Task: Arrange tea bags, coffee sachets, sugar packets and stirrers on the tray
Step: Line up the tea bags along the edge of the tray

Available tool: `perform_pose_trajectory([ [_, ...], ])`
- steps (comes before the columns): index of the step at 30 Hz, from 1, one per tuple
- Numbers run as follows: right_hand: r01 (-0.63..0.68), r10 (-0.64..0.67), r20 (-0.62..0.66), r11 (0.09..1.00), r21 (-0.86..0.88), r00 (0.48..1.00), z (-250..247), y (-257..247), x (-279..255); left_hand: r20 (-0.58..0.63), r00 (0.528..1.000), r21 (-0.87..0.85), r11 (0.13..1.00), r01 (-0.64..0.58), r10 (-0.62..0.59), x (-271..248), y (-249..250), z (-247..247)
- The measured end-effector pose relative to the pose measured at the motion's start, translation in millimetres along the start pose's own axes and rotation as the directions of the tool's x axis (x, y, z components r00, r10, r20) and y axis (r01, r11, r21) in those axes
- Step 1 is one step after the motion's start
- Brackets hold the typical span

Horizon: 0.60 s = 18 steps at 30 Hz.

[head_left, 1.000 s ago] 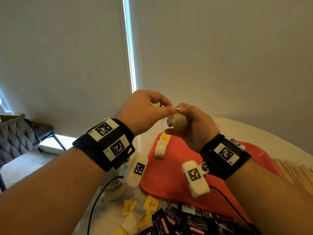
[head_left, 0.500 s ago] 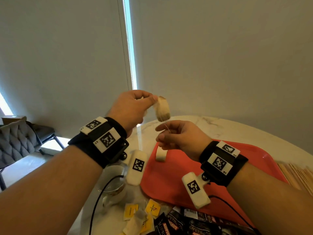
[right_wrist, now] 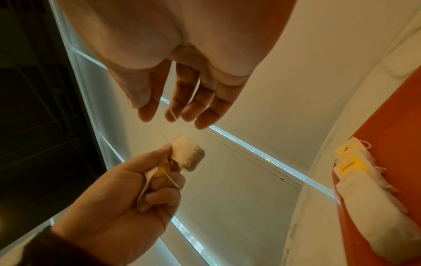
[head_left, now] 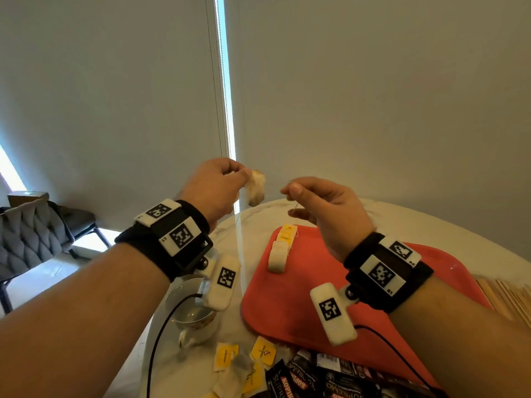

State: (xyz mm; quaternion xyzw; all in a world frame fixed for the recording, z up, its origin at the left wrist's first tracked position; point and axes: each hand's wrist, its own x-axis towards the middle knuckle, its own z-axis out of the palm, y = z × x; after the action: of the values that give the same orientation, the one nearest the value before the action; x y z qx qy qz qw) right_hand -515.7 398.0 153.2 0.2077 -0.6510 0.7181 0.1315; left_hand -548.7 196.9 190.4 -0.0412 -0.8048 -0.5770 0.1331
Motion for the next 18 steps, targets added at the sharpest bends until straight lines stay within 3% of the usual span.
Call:
perform_pose_trajectory([
  [7,-0.202,0.206,0.022,0.971,-0.132,0.978,6.9,13.2,12.6,0.149,0.988,0.056,0.997,-0.050,0.041,-11.0,1.4,10.8],
  [11,-0.307,0.307,-0.021,0.946,-0.105,0.952,2.1,21.9,13.1,0.133,0.991,0.085,0.996,0.023,-0.034,-6.3,-2.7,11.3],
  [15,-0.478,0.467,-0.115,0.873,-0.098,0.877,-3.9,42.7,10.1,0.103,0.987,0.068,0.991,0.116,-0.123,0.6,-11.2,10.3],
  [18,-0.472,0.465,-0.099,0.880,-0.064,0.880,-4.9,48.1,6.2,0.143,0.981,0.095,0.988,0.121,-0.134,3.7,-13.8,11.4],
])
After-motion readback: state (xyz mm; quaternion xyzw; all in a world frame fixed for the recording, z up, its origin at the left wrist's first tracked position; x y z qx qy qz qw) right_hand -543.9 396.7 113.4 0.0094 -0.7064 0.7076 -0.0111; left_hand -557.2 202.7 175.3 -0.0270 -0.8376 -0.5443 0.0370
